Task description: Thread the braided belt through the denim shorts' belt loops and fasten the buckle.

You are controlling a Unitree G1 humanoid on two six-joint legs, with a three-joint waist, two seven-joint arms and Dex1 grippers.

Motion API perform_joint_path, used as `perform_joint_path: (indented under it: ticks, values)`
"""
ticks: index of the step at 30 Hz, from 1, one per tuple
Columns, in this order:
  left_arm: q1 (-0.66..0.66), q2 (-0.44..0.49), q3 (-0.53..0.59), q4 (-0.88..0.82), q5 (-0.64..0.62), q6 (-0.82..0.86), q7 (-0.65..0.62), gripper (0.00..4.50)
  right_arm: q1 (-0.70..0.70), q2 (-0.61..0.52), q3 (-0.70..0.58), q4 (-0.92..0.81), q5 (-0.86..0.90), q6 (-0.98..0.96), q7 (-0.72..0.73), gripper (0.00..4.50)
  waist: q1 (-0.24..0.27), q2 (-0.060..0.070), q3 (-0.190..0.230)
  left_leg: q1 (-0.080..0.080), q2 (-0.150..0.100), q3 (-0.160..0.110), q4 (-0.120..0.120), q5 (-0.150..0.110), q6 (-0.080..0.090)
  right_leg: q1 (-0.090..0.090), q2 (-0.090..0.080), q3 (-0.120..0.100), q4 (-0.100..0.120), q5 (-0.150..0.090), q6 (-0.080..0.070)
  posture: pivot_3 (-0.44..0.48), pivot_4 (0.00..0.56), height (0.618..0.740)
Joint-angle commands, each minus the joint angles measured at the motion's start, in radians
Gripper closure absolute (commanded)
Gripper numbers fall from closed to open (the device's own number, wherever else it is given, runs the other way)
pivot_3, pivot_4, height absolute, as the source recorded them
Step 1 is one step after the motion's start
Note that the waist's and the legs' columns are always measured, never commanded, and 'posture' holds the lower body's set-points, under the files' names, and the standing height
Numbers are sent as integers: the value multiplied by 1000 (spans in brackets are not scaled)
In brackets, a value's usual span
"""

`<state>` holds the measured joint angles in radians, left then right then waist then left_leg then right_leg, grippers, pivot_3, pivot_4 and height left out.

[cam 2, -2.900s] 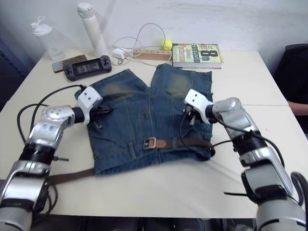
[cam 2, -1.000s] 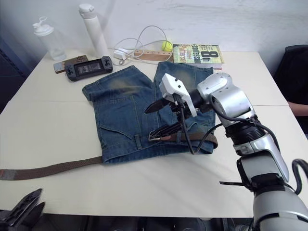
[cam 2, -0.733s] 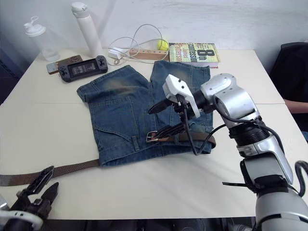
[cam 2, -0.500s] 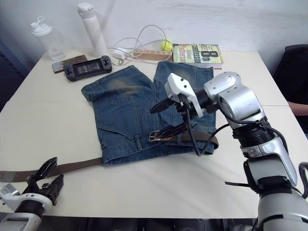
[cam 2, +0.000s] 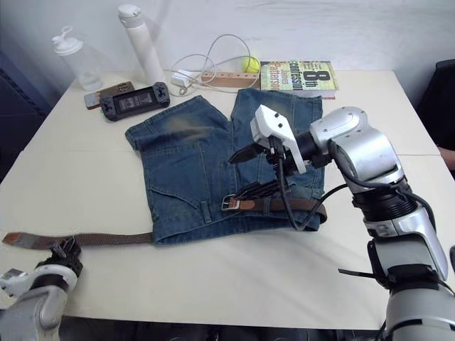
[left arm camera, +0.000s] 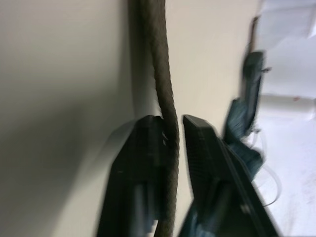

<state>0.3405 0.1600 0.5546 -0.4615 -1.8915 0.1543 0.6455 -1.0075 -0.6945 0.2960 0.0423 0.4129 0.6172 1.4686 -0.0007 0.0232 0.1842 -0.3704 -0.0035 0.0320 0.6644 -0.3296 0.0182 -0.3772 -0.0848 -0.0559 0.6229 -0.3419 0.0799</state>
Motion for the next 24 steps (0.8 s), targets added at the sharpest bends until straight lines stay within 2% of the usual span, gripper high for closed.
perform_joint_path:
  ticks: [1, 5, 9, 11, 12, 14, 15, 16, 17, 18, 19, 21, 24]
  values:
    - [-154, 108, 12, 33, 205, -24, -41, 4465, 12, -25, -73, -75, 16, 32, -52, 0, 1, -4, 2, 0, 0, -1, 0, 0, 0, 0, 1, -1, 0, 0, 0, 0, 150, 735]
    - [-225, 261, -52, 45, 436, 48, -66, 4465, 41, -49, -109, -128, 37, 73, -84, 0, -2, -14, 3, -1, 1, -1, 2, 0, -1, 1, 2, -1, 0, 0, 0, 0, 150, 735]
    - [-295, 475, -174, 24, 689, 161, -147, 4465, 71, -68, -138, -180, 52, 108, -114, 0, -6, -23, 1, -1, 1, -1, 2, 0, -1, 1, 2, -1, 2, 0, 0, 0, 150, 735]
    - [-341, 622, -283, -1, 877, 210, -228, 4465, 84, -76, -153, -203, 59, 127, -133, 0, -6, -23, 1, 0, 1, -1, 2, 0, -1, 1, 2, 0, 3, 0, 1, 0, 150, 735]
    - [-358, 665, -320, -8, 941, 220, -262, 4465, 88, -78, -158, -211, 62, 135, -140, 0, -5, -23, 1, 0, 1, -1, 2, 0, -1, 1, 2, 0, 4, 0, 1, 0, 150, 735]
    - [-416, 819, -483, -37, 1177, 230, -378, 4465, 100, -83, -172, -231, 66, 150, -158, 0, -4, -23, 1, 0, 1, -1, 2, 0, -2, 1, 2, -1, 4, 0, 1, 0, 150, 735]
    - [-446, 911, -592, -53, 1367, 194, -469, 4465, 106, -86, -177, -241, 68, 159, -167, 0, -5, -24, 2, 0, 1, -1, 1, 0, -2, 1, 2, 0, 5, 0, 1, 0, 150, 735]
    - [-479, 1005, -717, -54, 1641, 94, -594, 4465, 111, -89, -182, -251, 72, 167, -177, 0, -4, -24, 2, -1, 1, -1, 0, -1, -3, 0, 2, 0, 4, 0, 1, 0, 150, 735]
    - [-501, 1058, -795, -47, 1814, 19, -679, 4465, 114, -90, -185, -259, 76, 174, -185, 0, -4, -24, 2, 0, 0, -1, 0, -1, -3, 0, 1, 0, 4, 0, 1, 0, 150, 735]
    - [-516, 1086, -841, -41, 1913, -27, -728, 4465, 116, -91, -186, -264, 80, 178, -191, 0, -4, -24, 2, -1, 0, -1, 0, -1, -3, 0, 2, 0, 4, 0, 1, 0, 150, 735]
    - [-529, 1094, -869, -21, 1962, -58, -747, 4465, 118, -91, -187, -271, 81, 183, -196, 0, -4, -24, 2, -1, 0, -1, -1, -1, -3, 0, 2, 0, 4, 0, 1, 0, 150, 735]
    - [-547, 1087, -893, 12, 1984, -79, -767, 4465, 125, -92, -190, -285, 84, 189, -206, 0, -4, -22, 2, -1, 0, 3, -3, -1, -3, -1, 4, 1, 3, 0, 1, 0, 150, 735]
    - [-563, 1046, -873, 75, 2026, -127, -836, 4465, 132, -87, -174, -304, 70, 181, -234, 0, -7, -22, 2, -3, 3, 7, -5, -1, -4, -9, 5, 4, 5, 1, 1, 0, 150, 735]
